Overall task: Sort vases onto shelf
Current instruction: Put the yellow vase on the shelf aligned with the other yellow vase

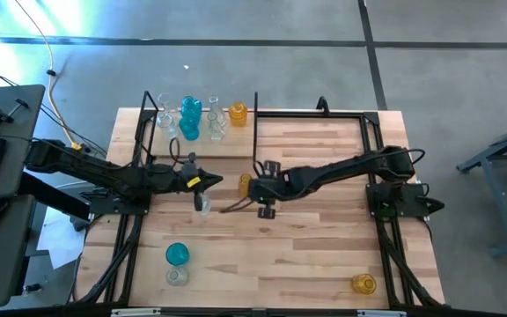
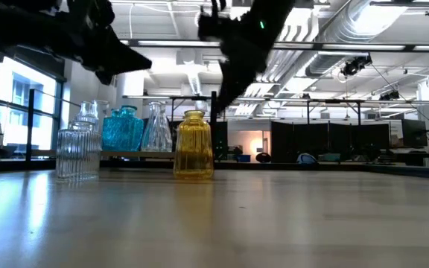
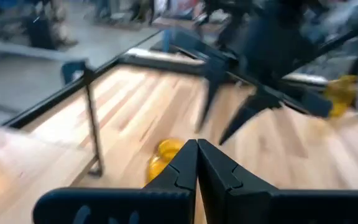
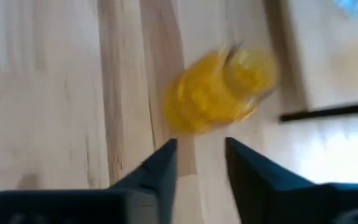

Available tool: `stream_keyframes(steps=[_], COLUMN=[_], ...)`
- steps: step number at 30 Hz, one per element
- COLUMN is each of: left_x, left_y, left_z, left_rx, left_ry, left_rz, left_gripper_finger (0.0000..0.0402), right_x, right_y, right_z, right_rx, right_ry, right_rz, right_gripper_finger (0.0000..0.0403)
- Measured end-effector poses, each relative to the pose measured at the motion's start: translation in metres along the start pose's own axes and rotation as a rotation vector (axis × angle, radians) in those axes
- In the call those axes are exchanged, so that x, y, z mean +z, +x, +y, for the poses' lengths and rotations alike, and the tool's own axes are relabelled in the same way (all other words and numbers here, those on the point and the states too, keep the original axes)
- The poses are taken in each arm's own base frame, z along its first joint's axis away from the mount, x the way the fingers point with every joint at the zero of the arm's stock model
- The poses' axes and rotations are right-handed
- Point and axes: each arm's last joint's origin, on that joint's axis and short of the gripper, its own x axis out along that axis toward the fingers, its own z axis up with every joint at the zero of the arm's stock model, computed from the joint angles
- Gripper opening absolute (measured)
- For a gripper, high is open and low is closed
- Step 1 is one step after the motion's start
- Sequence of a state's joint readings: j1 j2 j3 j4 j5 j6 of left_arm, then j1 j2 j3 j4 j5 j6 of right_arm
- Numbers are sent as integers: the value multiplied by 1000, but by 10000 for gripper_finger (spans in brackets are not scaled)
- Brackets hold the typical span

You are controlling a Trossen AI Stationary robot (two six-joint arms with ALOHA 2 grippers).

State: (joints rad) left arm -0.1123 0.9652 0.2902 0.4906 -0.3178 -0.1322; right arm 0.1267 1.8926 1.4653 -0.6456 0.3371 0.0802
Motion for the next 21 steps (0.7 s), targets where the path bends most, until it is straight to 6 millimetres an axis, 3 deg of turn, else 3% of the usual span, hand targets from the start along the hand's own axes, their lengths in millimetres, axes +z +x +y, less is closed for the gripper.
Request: stream_keyframes(steps=[6,13,21], left_x=[-6,-9,-5], left_y=[10,33,59], left_z=[0,-6,-12], left_rx=[118,141,286], left_ry=[-10,1,40], left_rz=[85,151,226], left_gripper_finger=[5,61,154], right_x=[-32,-31,-27], right_y=[34,48,53], right_z=[15,1,-15], right_rx=[1,2,2], right_ry=[72,161,167], right_rz=[-75,-215,-250], right_gripper_finger=[10,22,2])
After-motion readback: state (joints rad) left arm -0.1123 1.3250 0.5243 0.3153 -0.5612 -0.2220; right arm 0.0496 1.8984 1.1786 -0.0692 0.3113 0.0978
